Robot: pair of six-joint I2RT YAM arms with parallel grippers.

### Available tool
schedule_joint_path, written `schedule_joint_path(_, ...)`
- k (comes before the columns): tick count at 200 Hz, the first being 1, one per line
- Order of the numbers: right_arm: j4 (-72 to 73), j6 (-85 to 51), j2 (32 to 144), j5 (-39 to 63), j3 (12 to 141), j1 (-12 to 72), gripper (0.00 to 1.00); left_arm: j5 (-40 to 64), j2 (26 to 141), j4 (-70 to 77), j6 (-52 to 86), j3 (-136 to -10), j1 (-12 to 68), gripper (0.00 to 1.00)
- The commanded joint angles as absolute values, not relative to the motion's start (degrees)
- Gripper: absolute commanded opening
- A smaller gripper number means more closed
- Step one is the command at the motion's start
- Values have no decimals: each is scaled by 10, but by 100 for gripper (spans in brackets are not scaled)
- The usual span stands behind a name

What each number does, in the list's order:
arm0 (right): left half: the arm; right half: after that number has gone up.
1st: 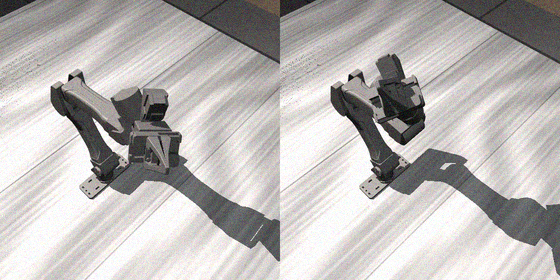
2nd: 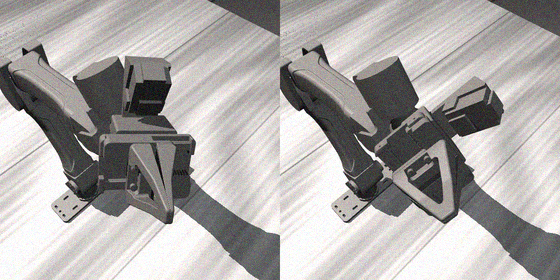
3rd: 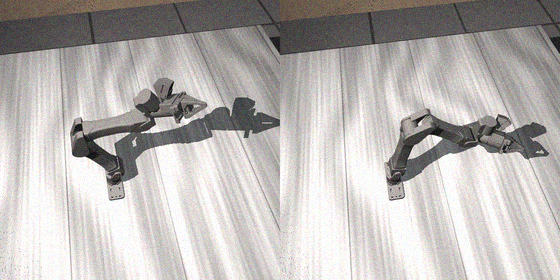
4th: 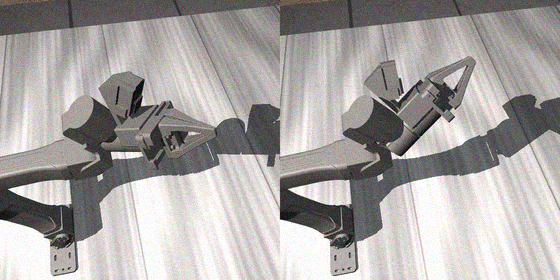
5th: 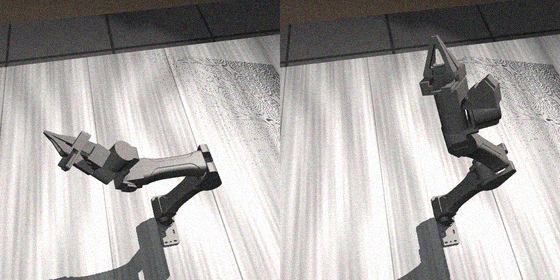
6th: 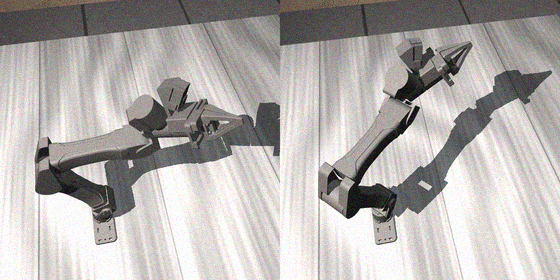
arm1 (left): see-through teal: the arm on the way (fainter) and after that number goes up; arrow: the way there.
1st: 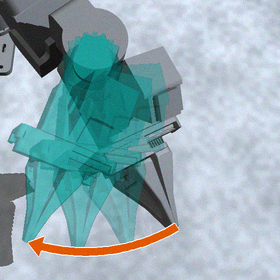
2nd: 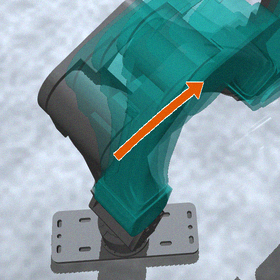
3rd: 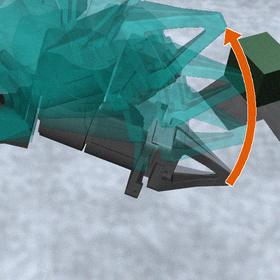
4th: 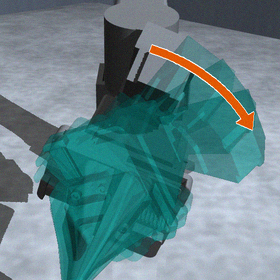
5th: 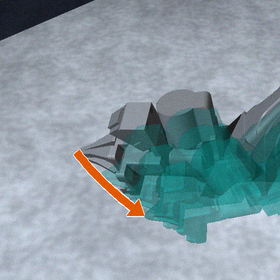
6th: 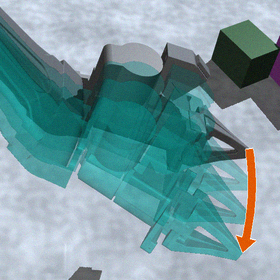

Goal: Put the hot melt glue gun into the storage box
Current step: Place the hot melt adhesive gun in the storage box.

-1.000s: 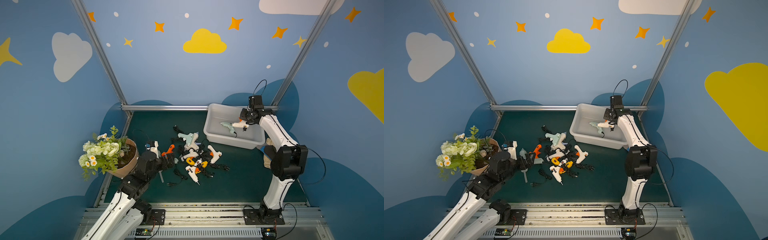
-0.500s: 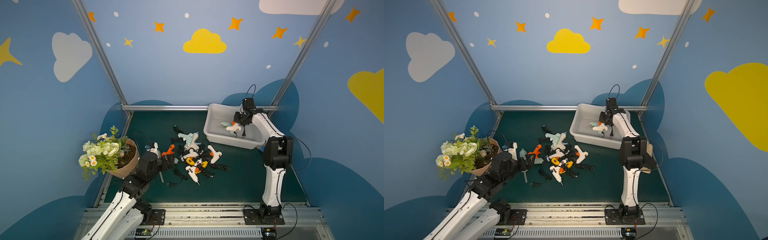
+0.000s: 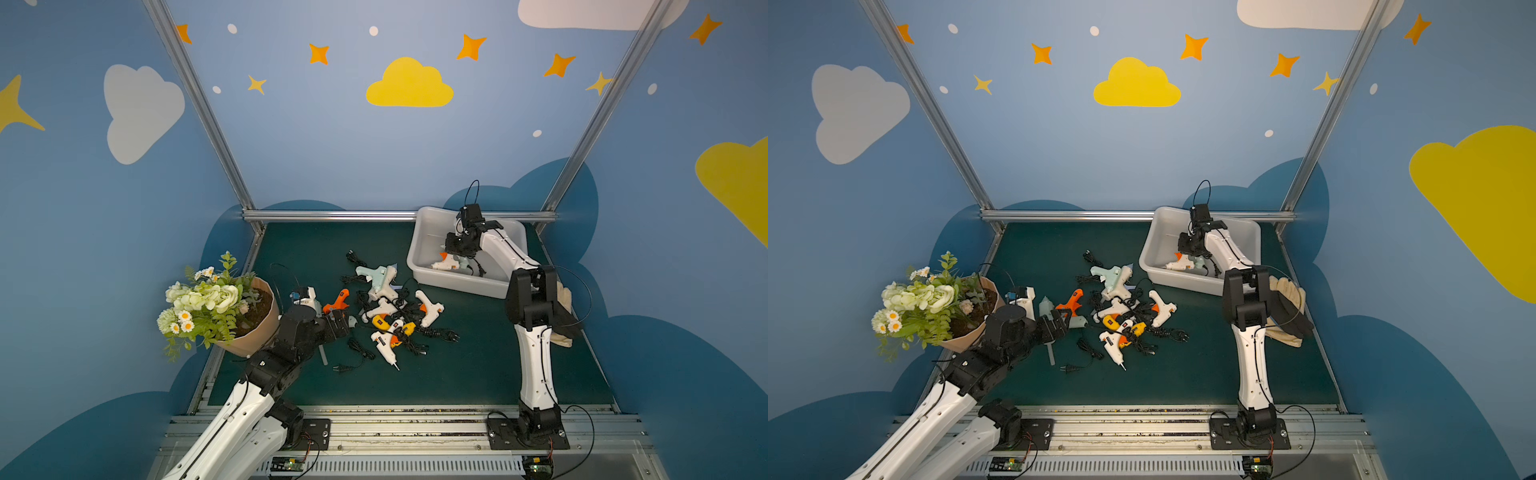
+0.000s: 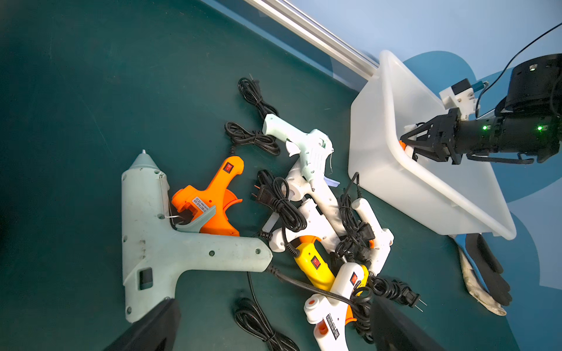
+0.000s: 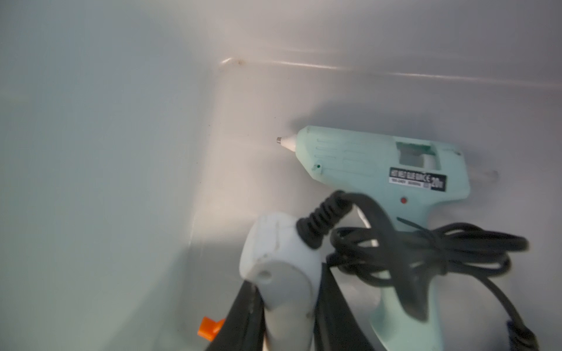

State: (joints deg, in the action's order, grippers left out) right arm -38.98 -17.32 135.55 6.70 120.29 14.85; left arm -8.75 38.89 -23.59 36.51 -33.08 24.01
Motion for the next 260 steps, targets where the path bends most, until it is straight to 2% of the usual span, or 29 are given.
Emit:
schedule_joint_path(1, -410, -164, 1372, 75, 1225, 148, 0, -82, 392, -237, 373, -325, 238, 100)
schedule_joint_path(7, -411, -164, 1376, 76, 1226, 148, 0, -82, 393, -238, 373, -324, 238, 100)
schedule_joint_path(56, -422, -161, 1395, 75, 1227, 148, 23, -84, 393, -250, 381, -317, 238, 100)
schedule_joint_path(89, -431, -164, 1392, 68, 1226, 149, 42, -76, 392, -255, 387, -310, 238, 100)
schedule_joint_path(112, -443, -164, 1381, 62, 1226, 149, 50, -74, 389, -261, 391, -305, 238, 100)
schedule_joint_path(141, -461, -170, 1358, 57, 1224, 151, 56, -76, 381, -267, 394, -297, 238, 100)
schedule_joint_path(198, -473, -171, 1254, 11, 1143, 171, 80, -136, 364, -289, 411, -268, 233, 100)
schedule_joint_path(204, -467, -171, 1238, 5, 1124, 174, 85, -145, 361, -290, 411, -264, 231, 100)
schedule_joint_path(206, -465, -171, 1233, 4, 1118, 175, 88, -149, 360, -290, 411, -263, 229, 100)
schedule_joint_path(208, -462, -171, 1226, 2, 1109, 177, 97, -152, 359, -289, 412, -262, 228, 100)
schedule_joint_path(211, -460, -171, 1220, 1, 1103, 178, 98, -156, 357, -289, 412, -259, 225, 100)
schedule_joint_path(260, -420, -197, 1109, -25, 960, 200, 98, -145, 359, -255, 393, -240, 144, 100)
